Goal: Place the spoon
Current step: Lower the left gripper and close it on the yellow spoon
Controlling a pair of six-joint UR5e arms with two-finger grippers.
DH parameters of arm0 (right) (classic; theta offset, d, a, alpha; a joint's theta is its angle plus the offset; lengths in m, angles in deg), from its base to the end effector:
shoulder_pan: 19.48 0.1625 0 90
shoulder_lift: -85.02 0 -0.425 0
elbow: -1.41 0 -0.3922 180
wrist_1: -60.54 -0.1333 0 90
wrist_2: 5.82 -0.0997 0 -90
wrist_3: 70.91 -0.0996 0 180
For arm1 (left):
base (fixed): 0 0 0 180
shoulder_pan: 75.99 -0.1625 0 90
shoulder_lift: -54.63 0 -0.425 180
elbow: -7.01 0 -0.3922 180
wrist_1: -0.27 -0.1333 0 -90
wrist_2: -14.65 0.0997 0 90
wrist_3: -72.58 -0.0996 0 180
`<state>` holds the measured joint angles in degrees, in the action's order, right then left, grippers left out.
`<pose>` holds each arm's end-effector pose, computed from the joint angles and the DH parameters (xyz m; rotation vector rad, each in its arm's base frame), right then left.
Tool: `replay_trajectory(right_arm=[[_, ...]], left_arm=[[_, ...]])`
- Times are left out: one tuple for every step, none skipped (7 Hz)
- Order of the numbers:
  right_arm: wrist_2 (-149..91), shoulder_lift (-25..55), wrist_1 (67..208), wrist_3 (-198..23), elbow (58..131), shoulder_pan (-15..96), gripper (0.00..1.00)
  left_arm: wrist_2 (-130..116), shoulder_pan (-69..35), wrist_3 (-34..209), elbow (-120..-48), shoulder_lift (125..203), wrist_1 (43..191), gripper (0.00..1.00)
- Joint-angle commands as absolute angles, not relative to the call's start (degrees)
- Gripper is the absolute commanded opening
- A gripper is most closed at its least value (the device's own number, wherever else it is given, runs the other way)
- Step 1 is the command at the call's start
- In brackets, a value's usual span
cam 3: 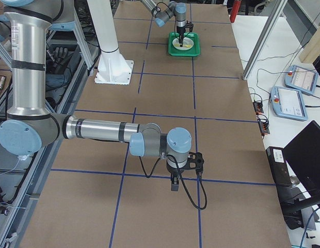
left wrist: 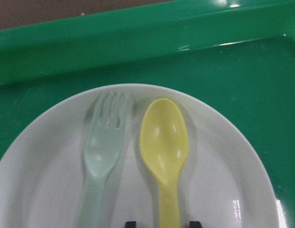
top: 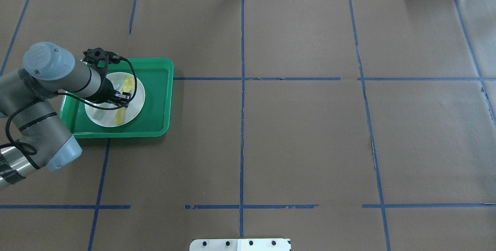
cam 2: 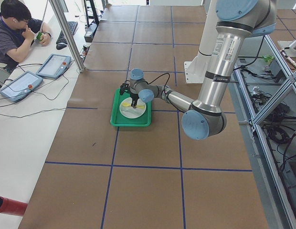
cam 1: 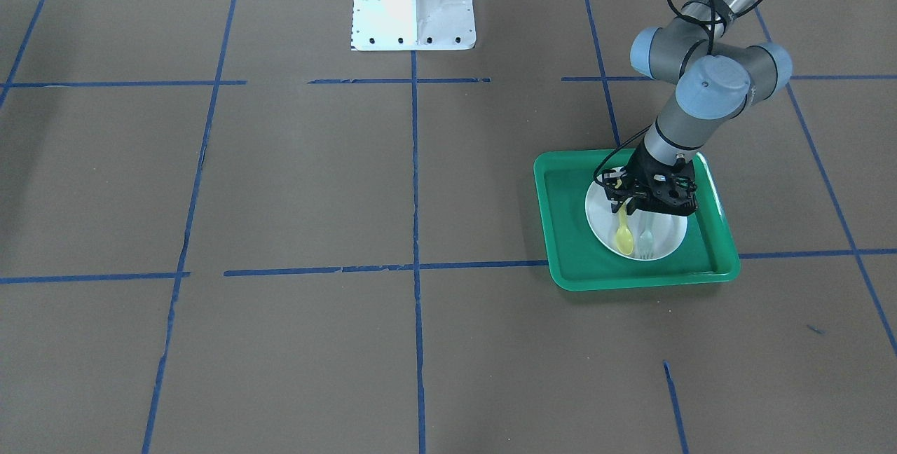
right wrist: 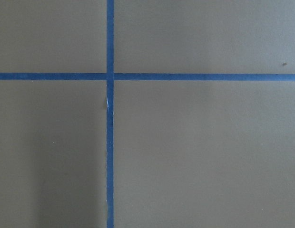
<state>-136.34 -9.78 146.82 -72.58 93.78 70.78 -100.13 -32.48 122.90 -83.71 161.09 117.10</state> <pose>0.0707 -0.4573 0.6761 0.0129 -0.7074 0.0243 0.3936 -0.4999 0.4500 0.1944 0.8374 0.1034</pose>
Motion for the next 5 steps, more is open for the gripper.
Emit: replay_trajectory(right_arm=[[-136.3,-9.8,146.8,-72.6,93.8,70.8,1.00],[-136.3,-9.8,146.8,-72.6,93.8,70.8,1.00],[-136.3,-9.8,146.8,-72.6,93.8,70.8,1.00],[-136.3,-9.8,146.8,-72.6,93.8,70.8,1.00],[-136.3,-9.8,146.8,-72.6,93.8,70.8,1.00]], left_arm=[[-100.4,-32.4,122.9,-84.0,161.1,117.0,0.08],[-100.5,-32.2,122.9,-84.4,160.7,117.0,0.03],[-100.6,-31.8,123.6,-84.9,160.4,117.0,0.02],[-100.5,-31.0,125.5,-85.6,160.3,116.9,0.02],[-100.5,-29.9,129.8,-85.7,160.4,115.9,0.02]])
